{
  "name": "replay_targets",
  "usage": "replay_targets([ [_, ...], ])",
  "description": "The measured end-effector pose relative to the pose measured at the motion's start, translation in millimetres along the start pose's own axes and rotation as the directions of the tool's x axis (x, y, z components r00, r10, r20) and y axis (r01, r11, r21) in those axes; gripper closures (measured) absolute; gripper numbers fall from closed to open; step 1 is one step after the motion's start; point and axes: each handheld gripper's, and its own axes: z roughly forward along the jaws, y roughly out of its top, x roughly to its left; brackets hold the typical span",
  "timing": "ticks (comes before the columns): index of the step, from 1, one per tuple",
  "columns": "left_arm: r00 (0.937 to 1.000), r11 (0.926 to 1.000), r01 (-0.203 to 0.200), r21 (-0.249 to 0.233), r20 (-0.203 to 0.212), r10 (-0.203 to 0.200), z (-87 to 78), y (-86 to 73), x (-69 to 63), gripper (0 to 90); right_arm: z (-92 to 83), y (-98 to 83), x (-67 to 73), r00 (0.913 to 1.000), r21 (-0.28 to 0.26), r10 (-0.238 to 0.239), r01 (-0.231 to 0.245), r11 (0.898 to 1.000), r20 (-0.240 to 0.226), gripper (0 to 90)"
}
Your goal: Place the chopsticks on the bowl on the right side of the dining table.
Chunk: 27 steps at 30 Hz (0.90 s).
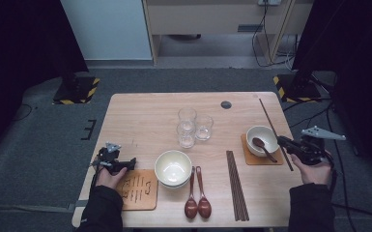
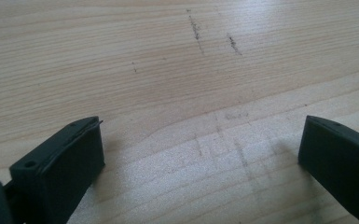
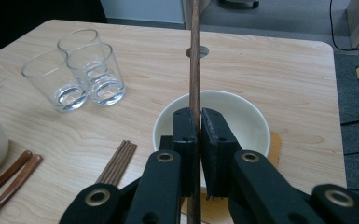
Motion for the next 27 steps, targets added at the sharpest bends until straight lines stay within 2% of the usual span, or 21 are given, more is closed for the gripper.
replay_targets([
  [9,1.0,1.0,0.0,0.0,0.0,0.0,0.0,0.0,0.0,0.0,16.7,-3.0,-12.2,0.9999,0.038,0.0,-0.001,0.999,0.017,85.1],
  [16,1.0,1.0,0.0,0.0,0.0,0.0,0.0,0.0,0.0,0.0,36.5,-6.0,-15.3,0.9996,0.078,-0.008,0.006,0.997,0.027,85.1],
  [27,1.0,1.0,0.0,0.0,0.0,0.0,0.0,0.0,0.0,0.0,57.9,-11.2,-20.6,0.999,0.13,-0.026,0.021,0.991,0.037,85.1],
])
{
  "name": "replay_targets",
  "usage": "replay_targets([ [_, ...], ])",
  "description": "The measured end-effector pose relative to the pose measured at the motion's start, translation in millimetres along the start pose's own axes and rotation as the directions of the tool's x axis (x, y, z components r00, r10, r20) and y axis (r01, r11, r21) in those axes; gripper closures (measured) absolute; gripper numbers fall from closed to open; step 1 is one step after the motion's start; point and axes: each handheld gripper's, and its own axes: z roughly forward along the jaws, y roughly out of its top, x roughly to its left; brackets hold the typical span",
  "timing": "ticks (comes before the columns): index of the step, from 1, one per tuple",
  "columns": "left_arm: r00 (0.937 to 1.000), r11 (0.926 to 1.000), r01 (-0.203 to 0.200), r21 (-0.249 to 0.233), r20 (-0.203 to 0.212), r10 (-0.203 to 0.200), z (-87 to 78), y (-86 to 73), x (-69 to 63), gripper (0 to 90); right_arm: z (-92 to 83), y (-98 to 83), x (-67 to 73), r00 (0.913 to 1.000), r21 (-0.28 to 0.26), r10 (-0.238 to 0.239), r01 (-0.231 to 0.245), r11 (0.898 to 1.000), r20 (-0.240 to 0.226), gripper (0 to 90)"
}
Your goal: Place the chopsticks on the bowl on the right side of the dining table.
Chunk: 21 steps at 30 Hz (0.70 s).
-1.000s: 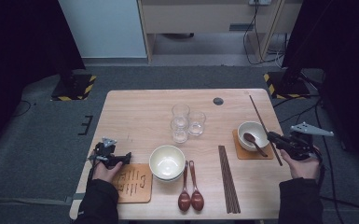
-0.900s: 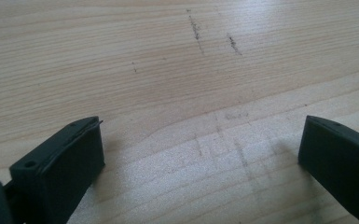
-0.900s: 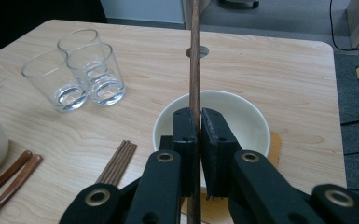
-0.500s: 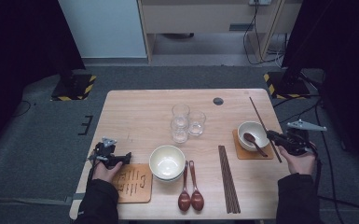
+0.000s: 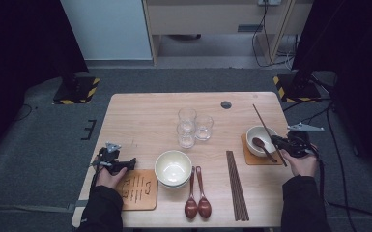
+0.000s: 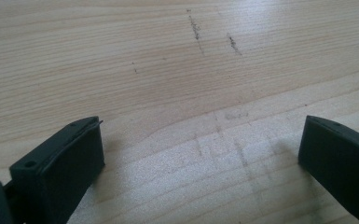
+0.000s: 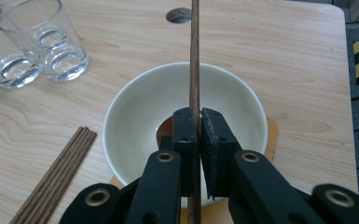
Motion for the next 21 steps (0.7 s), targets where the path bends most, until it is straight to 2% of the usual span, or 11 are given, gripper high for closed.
replay_targets([
  [11,1.0,1.0,0.0,0.0,0.0,0.0,0.0,0.0,0.0,0.0,12.9,-3.2,-0.2,0.9999,0.045,-0.013,0.012,0.999,0.01,85.0],
  [21,1.0,1.0,0.0,0.0,0.0,0.0,0.0,0.0,0.0,0.0,16.8,-4.6,0.9,0.9997,0.071,-0.024,0.024,0.997,0.002,84.9],
])
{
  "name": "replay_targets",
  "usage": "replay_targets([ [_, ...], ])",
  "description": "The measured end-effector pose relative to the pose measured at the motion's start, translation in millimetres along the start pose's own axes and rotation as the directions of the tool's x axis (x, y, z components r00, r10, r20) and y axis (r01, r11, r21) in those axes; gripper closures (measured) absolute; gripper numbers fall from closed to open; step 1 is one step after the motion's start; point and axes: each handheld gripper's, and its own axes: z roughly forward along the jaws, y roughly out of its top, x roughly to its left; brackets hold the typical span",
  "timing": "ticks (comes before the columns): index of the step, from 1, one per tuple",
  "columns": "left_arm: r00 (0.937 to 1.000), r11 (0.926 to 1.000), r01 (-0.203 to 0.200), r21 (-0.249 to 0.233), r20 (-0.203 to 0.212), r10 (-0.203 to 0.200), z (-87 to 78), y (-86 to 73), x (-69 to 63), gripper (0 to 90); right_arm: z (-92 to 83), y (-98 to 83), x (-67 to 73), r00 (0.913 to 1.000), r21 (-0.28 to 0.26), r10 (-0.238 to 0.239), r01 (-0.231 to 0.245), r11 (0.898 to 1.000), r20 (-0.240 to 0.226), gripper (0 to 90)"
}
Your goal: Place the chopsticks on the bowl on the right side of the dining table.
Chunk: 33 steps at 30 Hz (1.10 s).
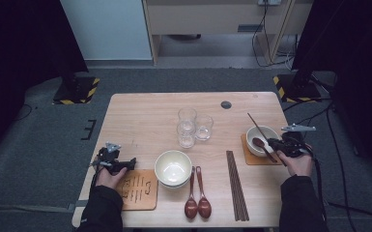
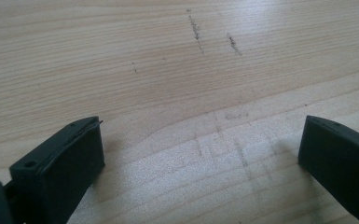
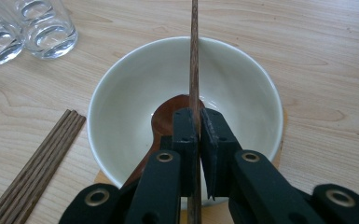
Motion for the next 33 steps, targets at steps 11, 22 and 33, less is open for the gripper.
replay_targets([
  [11,1.0,1.0,0.0,0.0,0.0,0.0,0.0,0.0,0.0,0.0,-10.5,0.8,-0.6,0.9999,-0.056,0.009,-0.01,0.998,-0.01,70.0],
  [22,1.0,1.0,0.0,0.0,0.0,0.0,0.0,0.0,0.0,0.0,-42.7,-0.1,6.8,0.9993,-0.146,0.038,-0.038,0.989,-0.003,53.5],
  [33,1.0,1.0,0.0,0.0,0.0,0.0,0.0,0.0,0.0,0.0,-69.5,-0.3,34.5,0.9998,-0.201,-0.003,-0.001,0.98,-0.02,47.4],
])
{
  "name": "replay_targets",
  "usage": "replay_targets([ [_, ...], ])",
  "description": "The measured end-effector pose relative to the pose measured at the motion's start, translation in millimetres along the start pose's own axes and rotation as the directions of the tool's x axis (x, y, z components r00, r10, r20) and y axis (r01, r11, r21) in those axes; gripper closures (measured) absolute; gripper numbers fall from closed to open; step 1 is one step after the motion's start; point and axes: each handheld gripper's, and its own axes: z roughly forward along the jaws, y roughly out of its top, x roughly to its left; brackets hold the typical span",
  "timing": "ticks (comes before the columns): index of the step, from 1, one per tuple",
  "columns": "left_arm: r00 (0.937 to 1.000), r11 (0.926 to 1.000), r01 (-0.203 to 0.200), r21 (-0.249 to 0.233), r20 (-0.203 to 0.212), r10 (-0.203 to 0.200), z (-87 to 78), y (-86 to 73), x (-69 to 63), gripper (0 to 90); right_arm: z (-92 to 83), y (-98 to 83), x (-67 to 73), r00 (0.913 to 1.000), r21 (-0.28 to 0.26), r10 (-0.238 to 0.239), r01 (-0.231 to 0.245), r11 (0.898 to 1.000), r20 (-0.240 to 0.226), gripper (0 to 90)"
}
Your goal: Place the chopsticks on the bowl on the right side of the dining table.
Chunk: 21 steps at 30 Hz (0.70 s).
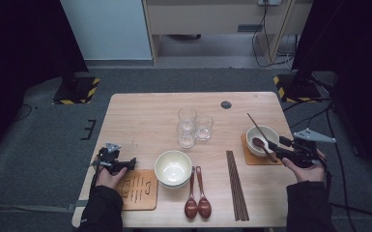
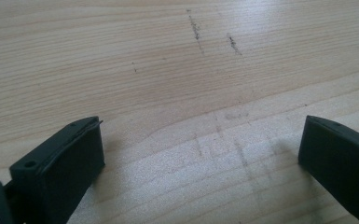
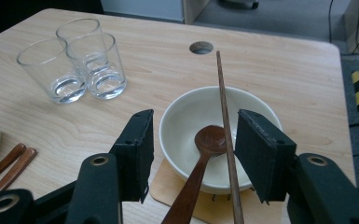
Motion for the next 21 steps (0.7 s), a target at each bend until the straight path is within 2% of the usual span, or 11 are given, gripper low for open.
replay_targets([
  [7,1.0,1.0,0.0,0.0,0.0,0.0,0.0,0.0,0.0,0.0,-5.8,1.0,14.4,0.9998,-0.007,-0.014,0.014,1.0,-0.013,44.8],
  [12,1.0,1.0,0.0,0.0,0.0,0.0,0.0,0.0,0.0,0.0,-7.3,0.9,28.9,0.9994,0.001,-0.031,0.031,1.0,-0.014,38.4],
  [15,1.0,1.0,0.0,0.0,0.0,0.0,0.0,0.0,0.0,0.0,-7.8,0.0,35.4,0.9989,0.0,-0.041,0.041,0.999,-0.025,39.6],
  [18,1.0,1.0,0.0,0.0,0.0,0.0,0.0,0.0,0.0,0.0,-5.2,-1.6,41.1,0.9982,0.027,-0.045,0.046,0.999,-0.04,39.3],
  [21,1.0,1.0,0.0,0.0,0.0,0.0,0.0,0.0,0.0,0.0,-1.1,-4.1,47.5,0.9969,0.039,-0.076,0.076,0.996,-0.024,38.5],
])
